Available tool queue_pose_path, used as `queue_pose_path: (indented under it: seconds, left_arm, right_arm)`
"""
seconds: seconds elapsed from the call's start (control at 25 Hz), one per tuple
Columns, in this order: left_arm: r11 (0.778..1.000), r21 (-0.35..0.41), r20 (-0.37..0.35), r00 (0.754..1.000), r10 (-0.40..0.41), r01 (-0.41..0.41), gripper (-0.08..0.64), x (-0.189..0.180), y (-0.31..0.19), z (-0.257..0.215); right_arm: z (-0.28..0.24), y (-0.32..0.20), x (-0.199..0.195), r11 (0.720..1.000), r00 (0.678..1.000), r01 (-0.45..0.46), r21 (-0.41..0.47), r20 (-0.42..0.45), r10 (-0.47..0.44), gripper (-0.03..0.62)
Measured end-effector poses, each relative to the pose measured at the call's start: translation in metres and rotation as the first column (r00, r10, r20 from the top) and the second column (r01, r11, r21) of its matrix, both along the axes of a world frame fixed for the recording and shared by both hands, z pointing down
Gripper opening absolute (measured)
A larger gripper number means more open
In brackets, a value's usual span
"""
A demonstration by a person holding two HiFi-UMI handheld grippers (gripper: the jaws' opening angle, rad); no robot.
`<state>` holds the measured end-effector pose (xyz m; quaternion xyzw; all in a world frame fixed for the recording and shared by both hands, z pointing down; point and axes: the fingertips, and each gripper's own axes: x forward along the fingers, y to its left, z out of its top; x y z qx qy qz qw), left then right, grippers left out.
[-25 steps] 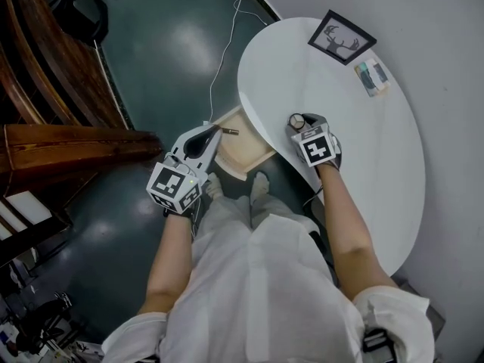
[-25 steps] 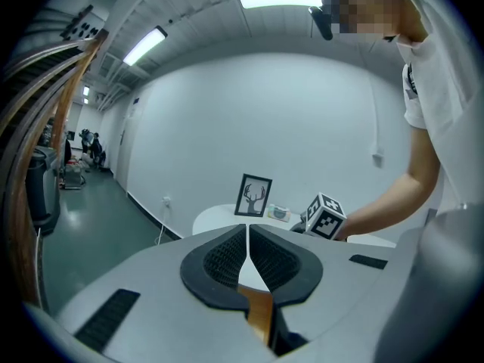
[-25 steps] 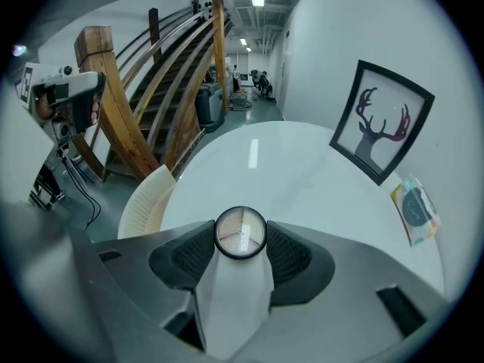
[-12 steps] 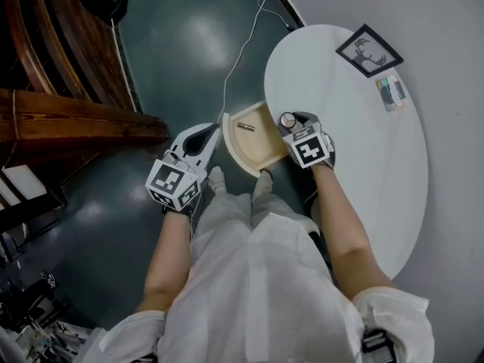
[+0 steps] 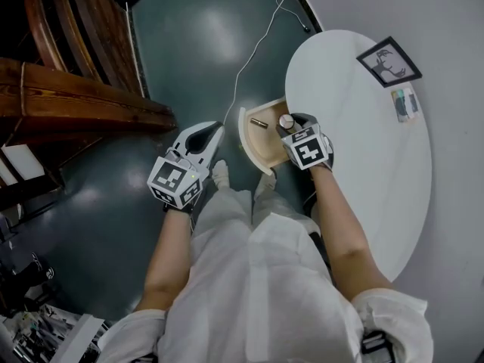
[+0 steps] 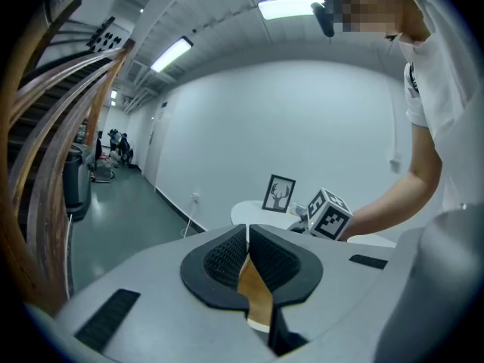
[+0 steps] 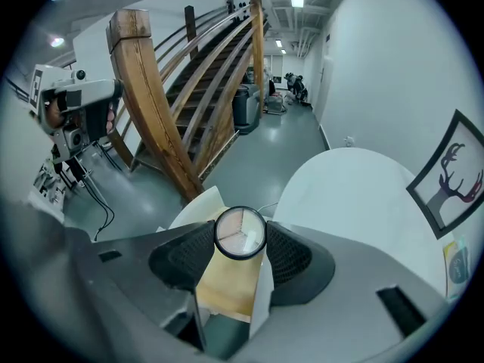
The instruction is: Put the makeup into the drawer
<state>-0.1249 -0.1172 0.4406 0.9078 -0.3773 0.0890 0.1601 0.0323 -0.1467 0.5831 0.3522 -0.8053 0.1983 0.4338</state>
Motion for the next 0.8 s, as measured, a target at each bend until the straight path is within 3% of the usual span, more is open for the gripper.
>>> queue_pose_path:
  seconds: [0.56,0.8]
  left_arm:
    - [0.999,-0.035,-0.002,1.000,-0.010,0.010,0.026,-0.017,0.003,0.020]
    - [0.999,-0.048,-0.001,1.000,-0.004,0.004,0.026,-0.015,-0.002,0.033]
  right_arm:
    - [0.035,0.014,-0.042,0.996,0.998,0.048,-0.073,0.037,-0.046,0.210]
    - [0.050,0.012,-0.052,0.988,0.986,0.151,-0.038,-0.062,-0.154,0.210]
